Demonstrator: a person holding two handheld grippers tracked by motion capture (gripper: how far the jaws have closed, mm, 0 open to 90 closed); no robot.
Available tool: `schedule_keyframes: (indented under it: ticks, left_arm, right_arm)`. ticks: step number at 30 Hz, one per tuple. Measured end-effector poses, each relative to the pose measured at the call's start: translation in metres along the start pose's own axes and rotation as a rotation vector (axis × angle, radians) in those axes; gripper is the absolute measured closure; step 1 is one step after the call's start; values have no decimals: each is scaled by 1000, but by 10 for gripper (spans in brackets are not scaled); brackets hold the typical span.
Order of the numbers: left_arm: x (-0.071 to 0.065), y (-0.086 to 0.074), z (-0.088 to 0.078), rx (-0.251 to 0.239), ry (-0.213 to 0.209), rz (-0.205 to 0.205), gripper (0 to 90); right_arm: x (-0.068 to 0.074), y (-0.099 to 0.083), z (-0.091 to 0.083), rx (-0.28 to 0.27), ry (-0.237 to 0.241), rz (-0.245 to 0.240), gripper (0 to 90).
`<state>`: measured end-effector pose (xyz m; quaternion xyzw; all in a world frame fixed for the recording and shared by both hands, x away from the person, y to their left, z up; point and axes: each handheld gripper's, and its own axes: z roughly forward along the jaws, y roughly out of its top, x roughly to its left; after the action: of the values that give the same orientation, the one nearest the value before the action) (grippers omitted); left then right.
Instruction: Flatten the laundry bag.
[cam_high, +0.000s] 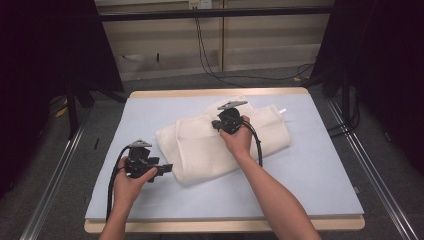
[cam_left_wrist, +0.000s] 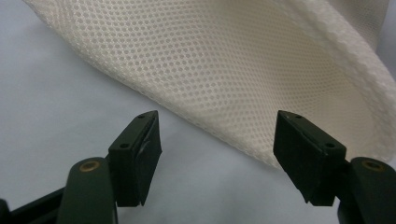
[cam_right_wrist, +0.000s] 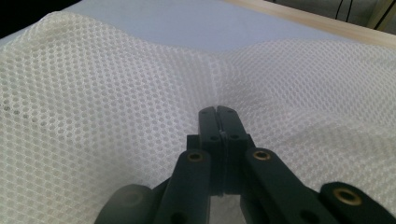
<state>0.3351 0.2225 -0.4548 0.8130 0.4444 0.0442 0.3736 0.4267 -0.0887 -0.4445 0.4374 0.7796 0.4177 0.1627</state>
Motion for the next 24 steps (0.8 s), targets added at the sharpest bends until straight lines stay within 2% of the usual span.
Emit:
schedule_keyframes:
  ticks: [1, 3, 4, 6, 7, 9, 10, 12, 15, 16, 17, 18, 20, 24]
  left_arm:
    - [0, 0, 1, 11, -5, 10, 320]
    - [-2, -1, 4, 9, -3, 6, 320]
    - [-2, 0, 4, 25, -2, 22, 321]
    - [-5, -1, 8, 15, -4, 17, 322]
    - [-5, 0, 9, 26, -14, 31, 323]
    - [-8, 0, 11, 31, -25, 29, 323]
    - [-9, 0, 13, 35, -17, 43, 322]
    - [-12, -1, 17, 25, -33, 31, 321]
    - [-14, -3, 23, 44, -35, 28, 309]
    - [-13, -3, 23, 66, -36, 45, 309]
    - [-15, -4, 26, 53, -26, 34, 309]
    - [-14, -3, 25, 64, -32, 47, 303]
    - [-15, -3, 26, 65, -28, 44, 307]
    - [-19, -4, 26, 57, 14, 56, 364]
  right_arm:
    - [1, 0, -3, 0, 4, 1, 900]
    - [1, -1, -7, -11, 7, -3, 900]
    - [2, -2, -10, -13, 7, -1, 900]
    - [2, -3, -13, -32, 13, -1, 900]
    - [2, -3, -16, -38, 16, 3, 900]
    - [4, -2, -20, -44, 19, -4, 900]
    - [4, -2, -20, -42, 18, -9, 900]
    - [5, -2, -22, -42, 21, -10, 900]
    - [6, -2, -25, -46, 26, -12, 900]
    - [5, -3, -26, -48, 28, -9, 900]
    - [5, -4, -27, -48, 31, -9, 900]
    - [5, -5, -29, -48, 35, -8, 900]
    - [5, -6, -31, -47, 36, -8, 900]
    - [6, -10, -35, -59, 42, -5, 900]
